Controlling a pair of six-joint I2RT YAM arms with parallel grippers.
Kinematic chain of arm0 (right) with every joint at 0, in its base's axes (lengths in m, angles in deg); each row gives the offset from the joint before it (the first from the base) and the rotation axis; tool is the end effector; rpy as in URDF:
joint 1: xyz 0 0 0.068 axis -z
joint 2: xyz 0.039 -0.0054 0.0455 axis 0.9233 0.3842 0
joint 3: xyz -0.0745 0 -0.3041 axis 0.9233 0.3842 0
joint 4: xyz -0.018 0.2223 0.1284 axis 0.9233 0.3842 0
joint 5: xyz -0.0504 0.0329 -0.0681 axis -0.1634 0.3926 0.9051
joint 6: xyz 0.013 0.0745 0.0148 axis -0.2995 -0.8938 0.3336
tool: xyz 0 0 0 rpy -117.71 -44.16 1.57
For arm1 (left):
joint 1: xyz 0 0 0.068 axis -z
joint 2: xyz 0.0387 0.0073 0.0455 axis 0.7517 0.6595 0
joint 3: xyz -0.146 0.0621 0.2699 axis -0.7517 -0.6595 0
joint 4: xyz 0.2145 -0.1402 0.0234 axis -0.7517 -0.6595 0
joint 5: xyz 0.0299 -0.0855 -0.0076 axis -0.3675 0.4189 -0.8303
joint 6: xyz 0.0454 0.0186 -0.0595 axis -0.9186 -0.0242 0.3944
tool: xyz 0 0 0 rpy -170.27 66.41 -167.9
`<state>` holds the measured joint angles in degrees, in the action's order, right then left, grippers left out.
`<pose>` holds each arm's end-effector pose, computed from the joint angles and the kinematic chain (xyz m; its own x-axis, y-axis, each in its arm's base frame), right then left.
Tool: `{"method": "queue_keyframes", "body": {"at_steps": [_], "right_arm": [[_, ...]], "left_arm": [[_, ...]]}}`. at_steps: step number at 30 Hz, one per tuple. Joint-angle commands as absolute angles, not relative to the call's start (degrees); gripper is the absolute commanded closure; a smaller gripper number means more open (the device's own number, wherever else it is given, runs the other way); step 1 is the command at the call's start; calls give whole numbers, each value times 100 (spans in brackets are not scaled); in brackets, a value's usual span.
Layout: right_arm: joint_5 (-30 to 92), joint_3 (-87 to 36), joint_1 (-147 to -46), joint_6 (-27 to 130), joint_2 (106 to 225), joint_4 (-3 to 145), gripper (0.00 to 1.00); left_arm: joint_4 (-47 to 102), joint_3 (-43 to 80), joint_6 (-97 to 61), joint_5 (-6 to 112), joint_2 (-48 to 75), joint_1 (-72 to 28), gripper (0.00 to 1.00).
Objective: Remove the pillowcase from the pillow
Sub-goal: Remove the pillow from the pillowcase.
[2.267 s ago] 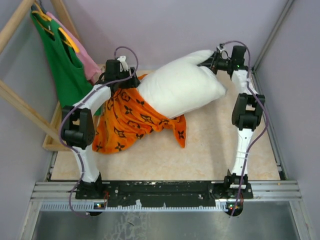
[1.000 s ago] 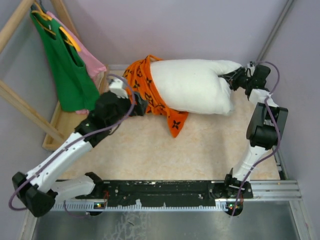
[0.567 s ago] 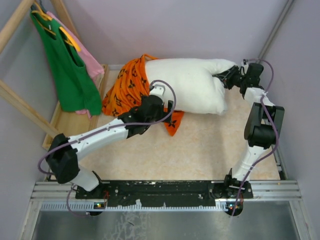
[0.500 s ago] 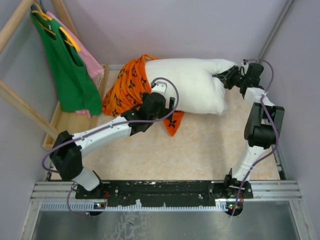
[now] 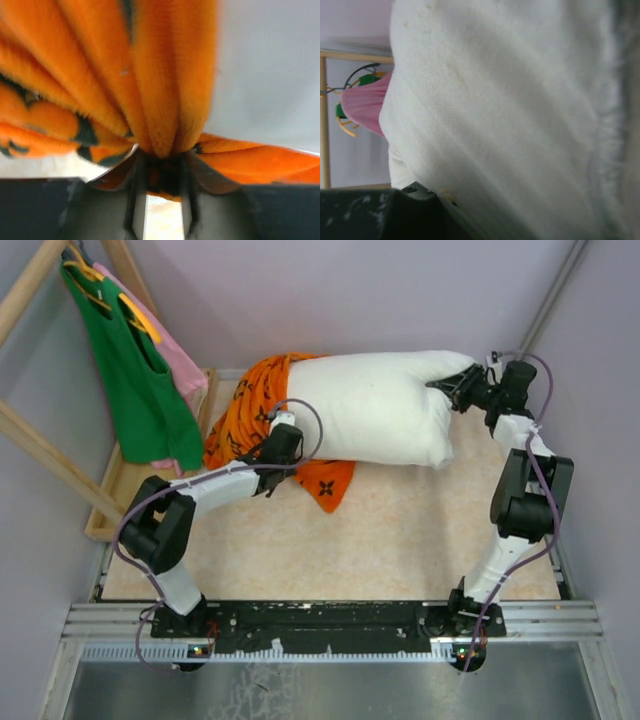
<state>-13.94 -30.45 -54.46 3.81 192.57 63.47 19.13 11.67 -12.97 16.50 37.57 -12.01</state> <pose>0.4622 -0.0530 0.3072 -0.6741 0.6681 -0.3150 -0.0595 0.3759 0.9247 0.3421 -0.2162 0.2421 -0.5677 0.1099 -0.8158 0.0770 0.9938 0.0802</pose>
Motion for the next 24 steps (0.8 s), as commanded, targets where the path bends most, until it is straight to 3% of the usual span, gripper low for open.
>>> {"method": "queue_keyframes", "body": {"at_steps": [1, 2, 3, 7, 10, 11, 12, 14, 16, 17, 24], "right_arm": [[-1690, -3273, -4897, -1012, 18821, 4425, 100], [-1705, -3295, -4799, -1228, 18837, 4232, 100], [-1689, -3319, -4710, -1405, 18859, 4070, 100], [-1476, -3388, -4552, -1279, 18844, 4414, 100], [-1280, -3355, -4618, -656, 18743, 5102, 100], [-1235, -3330, -4648, -480, 18724, 5244, 100], [-1210, -3299, -4687, -322, 18705, 5375, 100], [-1232, -3232, -4750, -124, 18681, 5487, 100], [-1263, -3159, -4788, -15, 18657, 5520, 100], [-1261, -3143, -4796, 47, 18639, 5598, 100], [-954, -3413, -5168, 861, 18433, 6506, 100]], "left_arm": [[1761, 247, -496, 1461, 3760, -1653, 83], [1702, 67, -279, 1368, 3746, -1731, 95], [1641, -83, -55, 1224, 3729, -1814, 99], [1186, -264, 544, 442, 3656, -1894, 100], [909, -65, 420, 534, 3363, -1761, 100], [1061, -87, 162, 595, 3137, -1589, 94], [1381, -197, -350, 620, 2833, -1348, 80], [2486, -536, -1179, 735, 2035, -908, 33], [3024, -596, -1633, 1498, 1278, -822, 8], [3075, -435, -1748, 1757, 1078, -841, 1], [2765, 1337, -1671, 3478, 1690, -2139, 0]]}}
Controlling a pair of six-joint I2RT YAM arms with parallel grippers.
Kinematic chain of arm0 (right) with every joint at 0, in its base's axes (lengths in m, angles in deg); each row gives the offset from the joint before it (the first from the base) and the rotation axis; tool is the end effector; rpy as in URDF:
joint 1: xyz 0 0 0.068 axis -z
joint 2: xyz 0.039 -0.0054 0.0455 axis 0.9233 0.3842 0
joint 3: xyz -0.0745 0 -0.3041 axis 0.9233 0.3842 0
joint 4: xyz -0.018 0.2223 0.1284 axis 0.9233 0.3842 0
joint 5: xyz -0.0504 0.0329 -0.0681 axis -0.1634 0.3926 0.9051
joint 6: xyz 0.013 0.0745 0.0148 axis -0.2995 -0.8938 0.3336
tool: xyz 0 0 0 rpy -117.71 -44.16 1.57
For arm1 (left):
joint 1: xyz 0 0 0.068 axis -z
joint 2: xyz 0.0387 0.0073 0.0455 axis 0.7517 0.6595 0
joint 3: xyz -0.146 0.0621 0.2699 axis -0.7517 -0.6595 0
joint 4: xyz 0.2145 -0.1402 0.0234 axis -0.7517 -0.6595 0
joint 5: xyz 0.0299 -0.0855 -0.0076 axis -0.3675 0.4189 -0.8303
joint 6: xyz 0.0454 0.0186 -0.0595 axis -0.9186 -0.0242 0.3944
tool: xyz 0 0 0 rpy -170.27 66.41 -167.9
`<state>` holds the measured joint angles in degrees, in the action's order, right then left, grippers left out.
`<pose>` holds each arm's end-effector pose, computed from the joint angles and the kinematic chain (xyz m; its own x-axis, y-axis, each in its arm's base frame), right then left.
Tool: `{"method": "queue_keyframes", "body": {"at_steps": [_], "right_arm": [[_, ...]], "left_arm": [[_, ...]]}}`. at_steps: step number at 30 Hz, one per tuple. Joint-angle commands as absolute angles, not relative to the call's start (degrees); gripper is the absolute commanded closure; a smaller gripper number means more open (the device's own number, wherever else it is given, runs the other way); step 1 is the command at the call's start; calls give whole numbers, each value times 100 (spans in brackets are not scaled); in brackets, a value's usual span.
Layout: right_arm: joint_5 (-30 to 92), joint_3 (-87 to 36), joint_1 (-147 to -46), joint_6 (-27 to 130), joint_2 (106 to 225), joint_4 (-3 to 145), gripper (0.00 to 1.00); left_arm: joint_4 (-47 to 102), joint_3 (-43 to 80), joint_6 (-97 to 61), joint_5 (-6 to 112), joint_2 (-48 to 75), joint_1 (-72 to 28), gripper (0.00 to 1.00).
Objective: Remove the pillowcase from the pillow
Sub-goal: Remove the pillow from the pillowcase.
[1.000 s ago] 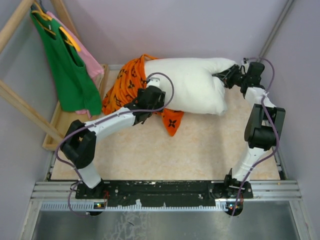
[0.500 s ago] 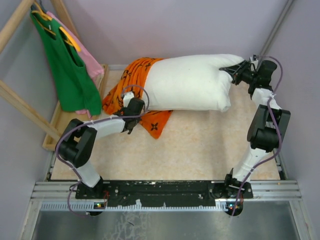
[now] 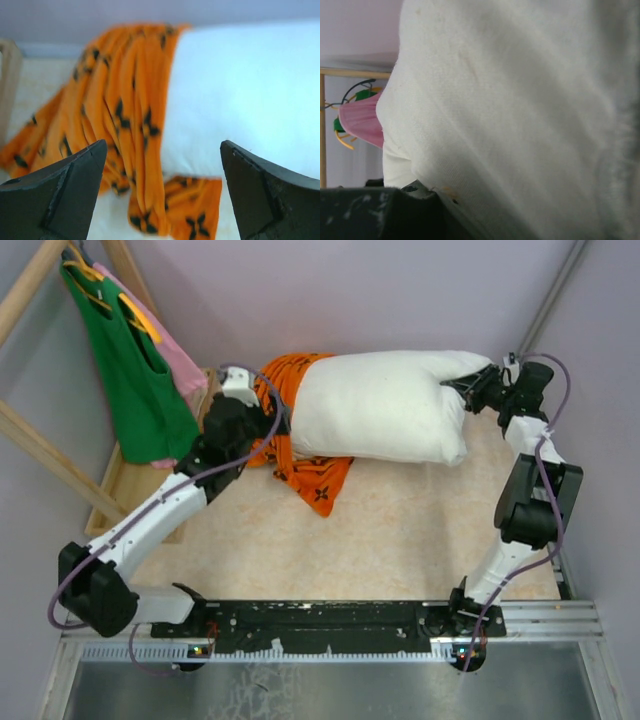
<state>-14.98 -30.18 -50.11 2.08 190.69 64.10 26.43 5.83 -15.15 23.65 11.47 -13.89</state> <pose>0.4491 -0.0848 0.3190 -0.6292 0.7180 -0.2977 -0.0351 0.3564 0.9337 0.2706 -0.1593 0.3749 -0.2402 -0.1158 -0.9638 0.1882 0.9685 -0.1633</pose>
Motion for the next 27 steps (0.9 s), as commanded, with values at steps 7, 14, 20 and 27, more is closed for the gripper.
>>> {"method": "queue_keyframes", "body": {"at_steps": [7, 14, 20, 27], "right_arm": [[-801, -3408, -5703, 1206, 18242, 6893, 100], [-894, -3142, -5871, 1193, 17999, 6853, 100], [-1440, -2609, -5441, 799, 17308, 6390, 100], [-1703, -1287, -3975, -1284, 16403, 4081, 100]], "left_arm": [[2324, 4154, -2180, 4384, 4212, -2734, 1], [1201, 6821, -2317, 4131, 6451, -2947, 2], [1201, 6117, -1983, 3369, 6736, -3591, 2], [1359, 4550, -1298, 2932, 6348, -4373, 5]]}}
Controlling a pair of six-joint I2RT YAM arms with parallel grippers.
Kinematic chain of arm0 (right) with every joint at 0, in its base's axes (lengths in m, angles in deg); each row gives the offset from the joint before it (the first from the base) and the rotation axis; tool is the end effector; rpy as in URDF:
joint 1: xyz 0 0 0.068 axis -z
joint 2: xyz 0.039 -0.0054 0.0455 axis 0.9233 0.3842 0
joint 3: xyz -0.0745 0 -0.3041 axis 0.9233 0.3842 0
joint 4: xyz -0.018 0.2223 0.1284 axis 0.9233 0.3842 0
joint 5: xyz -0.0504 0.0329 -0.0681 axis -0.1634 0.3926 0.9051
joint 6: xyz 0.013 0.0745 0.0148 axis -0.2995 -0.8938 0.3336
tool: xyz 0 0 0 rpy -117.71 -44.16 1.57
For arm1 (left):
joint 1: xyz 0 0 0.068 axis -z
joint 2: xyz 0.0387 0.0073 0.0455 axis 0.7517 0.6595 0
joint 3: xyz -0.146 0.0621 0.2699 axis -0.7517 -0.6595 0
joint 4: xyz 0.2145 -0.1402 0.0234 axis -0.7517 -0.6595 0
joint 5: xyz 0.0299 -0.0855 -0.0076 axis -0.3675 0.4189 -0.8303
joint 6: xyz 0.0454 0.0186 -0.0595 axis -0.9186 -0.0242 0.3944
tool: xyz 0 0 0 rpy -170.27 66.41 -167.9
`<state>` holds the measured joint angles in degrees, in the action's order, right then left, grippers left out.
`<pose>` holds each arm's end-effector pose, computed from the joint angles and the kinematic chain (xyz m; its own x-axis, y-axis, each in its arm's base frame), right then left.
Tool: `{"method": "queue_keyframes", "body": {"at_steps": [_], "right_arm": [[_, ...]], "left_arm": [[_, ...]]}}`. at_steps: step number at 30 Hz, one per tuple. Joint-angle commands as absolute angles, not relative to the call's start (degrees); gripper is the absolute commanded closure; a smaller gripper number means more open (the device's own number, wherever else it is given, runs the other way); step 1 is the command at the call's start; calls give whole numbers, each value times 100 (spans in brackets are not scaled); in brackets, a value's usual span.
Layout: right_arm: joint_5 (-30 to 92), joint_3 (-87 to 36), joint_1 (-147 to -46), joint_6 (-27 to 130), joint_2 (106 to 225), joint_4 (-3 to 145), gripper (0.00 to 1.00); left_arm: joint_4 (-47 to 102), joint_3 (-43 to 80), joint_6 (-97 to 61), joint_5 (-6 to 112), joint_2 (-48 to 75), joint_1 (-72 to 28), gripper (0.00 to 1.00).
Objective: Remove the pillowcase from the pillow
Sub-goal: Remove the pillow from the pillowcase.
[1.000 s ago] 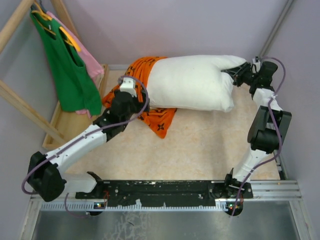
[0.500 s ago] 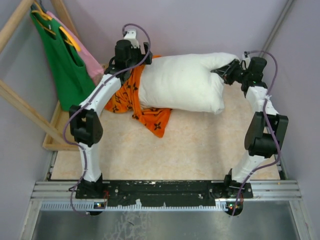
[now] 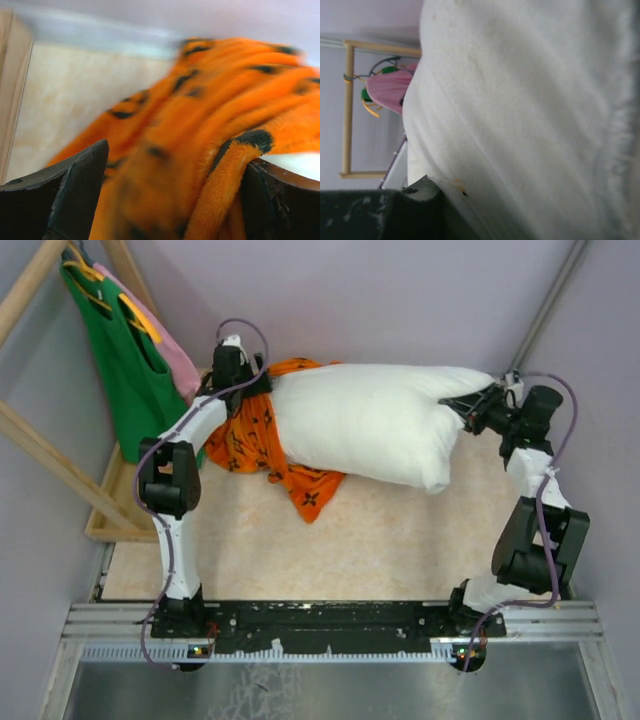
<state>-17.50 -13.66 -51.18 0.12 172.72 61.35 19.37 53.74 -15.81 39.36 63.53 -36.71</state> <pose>0.3616 -0.0487 0.3455 -0.6514 0.6884 -0.3191 -0.1034 0.3361 0.9361 0.5609 -0.1129 0.2856 -0.4195 -0.1529 -0.8948 0.0214 0.9838 -0.1782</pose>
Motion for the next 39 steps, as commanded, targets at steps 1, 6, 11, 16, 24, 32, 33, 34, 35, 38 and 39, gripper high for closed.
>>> {"method": "queue_keyframes", "body": {"at_steps": [1, 6, 11, 16, 24, 32, 33, 34, 35, 38, 39], "right_arm": [[-1664, -1242, -3860, -1376, 16318, 4048, 100], [-1333, -1267, -3738, -1270, 16071, 4350, 100], [-1220, -1430, -4140, -503, 16194, 5141, 100], [-962, -1532, -4593, 315, 16232, 5921, 100], [-750, -1676, -4784, 669, 16269, 6330, 100], [-539, -1808, -5315, 898, 16404, 6506, 100], [-503, -1787, -5377, 882, 16408, 6487, 100], [-468, -1776, -5439, 871, 16415, 6475, 100], [-447, -1782, -5496, 871, 16423, 6480, 100], [-423, -1879, -5621, 941, 16459, 6567, 100], [-423, -1900, -5624, 969, 16457, 6607, 100]], "left_arm": [[1403, 4326, -1244, 2808, 6285, -4444, 5], [1445, 3965, -1148, 2476, 6019, -4529, 5], [1428, 3755, -1318, 3165, 5200, -4343, 4], [2264, 2906, -1874, 3203, 3493, -3531, 0], [1634, 1227, -916, 2841, 1110, -2380, 0], [2176, -750, -409, 3932, 508, -1579, 0], [2330, -866, -400, 4004, 593, -1517, 0], [2454, -927, -390, 4099, 698, -1487, 0], [2545, -943, -352, 4205, 804, -1475, 0], [3072, -981, -362, 4529, 1141, -1456, 0], [3219, -977, -380, 4564, 1272, -1453, 0]]}}
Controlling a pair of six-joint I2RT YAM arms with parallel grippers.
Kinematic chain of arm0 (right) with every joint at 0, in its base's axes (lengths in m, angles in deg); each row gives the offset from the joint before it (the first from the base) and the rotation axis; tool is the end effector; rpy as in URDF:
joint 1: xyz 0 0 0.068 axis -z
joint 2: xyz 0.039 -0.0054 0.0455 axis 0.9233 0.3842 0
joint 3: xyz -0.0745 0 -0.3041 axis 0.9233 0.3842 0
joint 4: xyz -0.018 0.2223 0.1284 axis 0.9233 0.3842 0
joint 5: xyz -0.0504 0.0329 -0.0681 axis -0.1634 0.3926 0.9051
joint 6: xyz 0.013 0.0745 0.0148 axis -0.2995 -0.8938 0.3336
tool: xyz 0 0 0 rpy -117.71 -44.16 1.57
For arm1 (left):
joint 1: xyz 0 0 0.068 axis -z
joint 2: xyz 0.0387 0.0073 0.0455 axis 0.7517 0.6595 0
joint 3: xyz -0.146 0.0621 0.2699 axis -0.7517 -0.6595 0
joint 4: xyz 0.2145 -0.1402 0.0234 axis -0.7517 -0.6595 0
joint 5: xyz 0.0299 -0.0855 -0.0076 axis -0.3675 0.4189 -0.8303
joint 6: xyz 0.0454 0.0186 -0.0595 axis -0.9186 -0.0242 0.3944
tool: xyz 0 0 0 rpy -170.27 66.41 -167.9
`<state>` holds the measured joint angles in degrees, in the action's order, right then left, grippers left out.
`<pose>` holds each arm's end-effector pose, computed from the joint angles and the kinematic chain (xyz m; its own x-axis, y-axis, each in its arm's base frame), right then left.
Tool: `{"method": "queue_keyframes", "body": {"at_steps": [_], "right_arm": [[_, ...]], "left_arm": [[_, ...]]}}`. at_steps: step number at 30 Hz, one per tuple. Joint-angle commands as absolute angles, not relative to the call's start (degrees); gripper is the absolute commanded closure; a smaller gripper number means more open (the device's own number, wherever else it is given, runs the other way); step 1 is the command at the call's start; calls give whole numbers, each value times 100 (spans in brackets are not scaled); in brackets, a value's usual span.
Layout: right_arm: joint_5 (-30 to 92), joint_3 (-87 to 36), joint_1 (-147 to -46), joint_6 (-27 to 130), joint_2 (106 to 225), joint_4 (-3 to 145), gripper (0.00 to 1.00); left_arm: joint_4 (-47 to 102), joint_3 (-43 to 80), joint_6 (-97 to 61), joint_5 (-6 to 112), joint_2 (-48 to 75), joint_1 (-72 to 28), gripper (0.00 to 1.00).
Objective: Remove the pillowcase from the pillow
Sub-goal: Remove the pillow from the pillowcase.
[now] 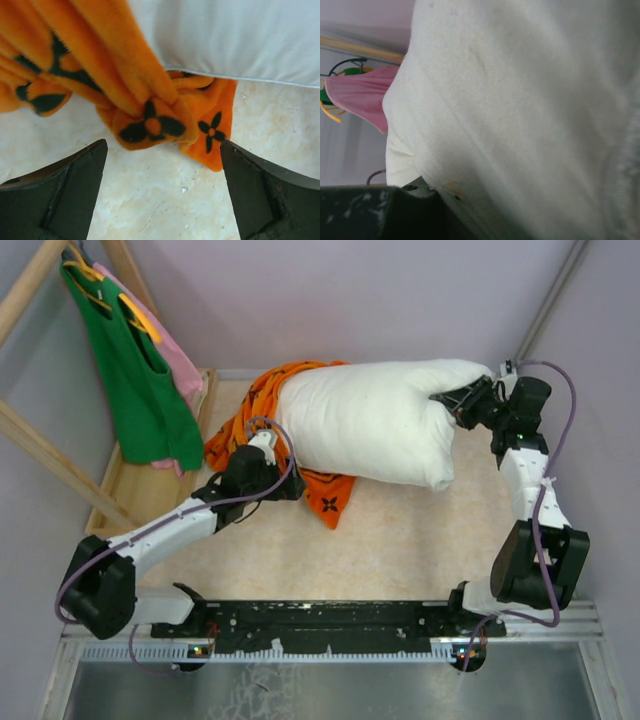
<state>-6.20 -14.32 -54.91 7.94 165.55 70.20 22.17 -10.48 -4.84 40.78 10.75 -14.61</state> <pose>0.3375 -0.0277 0.3708 -0.5622 0.6894 -0.4568 -0.1073 0.4869 0.8669 0.2390 -0.1562 0.2620 -0.6218 -0.0829 -0.7788 0.2740 0.9085 -0.3155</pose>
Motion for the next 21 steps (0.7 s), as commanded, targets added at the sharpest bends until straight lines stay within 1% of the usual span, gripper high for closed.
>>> {"method": "queue_keyframes", "body": {"at_steps": [1, 5, 7, 8, 10, 11, 12, 14, 15, 17, 19, 20, 21], "right_arm": [[-416, -1912, -5630, 999, 16436, 6687, 100], [-418, -1969, -5632, 1143, 16347, 6940, 100], [-584, -2011, -5623, 1161, 16283, 6977, 100], [-731, -2026, -5613, 1108, 16251, 6962, 100], [-1052, -2051, -5561, 906, 16207, 6867, 100], [-1223, -2074, -5522, 777, 16198, 6823, 100], [-1418, -2100, -5449, 646, 16190, 6770, 100], [-1713, -2091, -5114, 235, 16152, 6506, 100], [-1821, -2039, -4969, -71, 16120, 6244, 100], [-1951, -1808, -4300, -991, 16046, 5441, 100], [-1903, -1479, -3754, -1962, 15963, 4543, 100], [-1815, -1337, -3620, -2184, 15922, 4330, 100], [-1726, -1331, -3568, -2152, 15883, 4419, 100]], "left_arm": [[3340, -957, -413, 4556, 1459, -1455, 0], [3384, -727, -581, 4110, 2099, -1456, 0], [3183, -606, -563, 3515, 2430, -1463, 8], [3100, -579, -591, 3163, 2615, -1484, 16], [2836, -503, -443, 2225, 2988, -1538, 49], [2595, -445, -334, 1806, 3170, -1605, 56], [2388, -404, -238, 1527, 3304, -1703, 60], [2157, -492, -54, 1213, 3428, -1942, 61], [2202, -614, -4, 1214, 3419, -2094, 62], [2314, -911, 96, 1397, 3308, -2456, 65], [2390, -1195, 246, 1675, 3030, -2813, 71], [2473, -1349, 266, 1689, 2845, -2909, 73], [2473, -1449, 306, 1655, 2644, -2955, 74]]}}
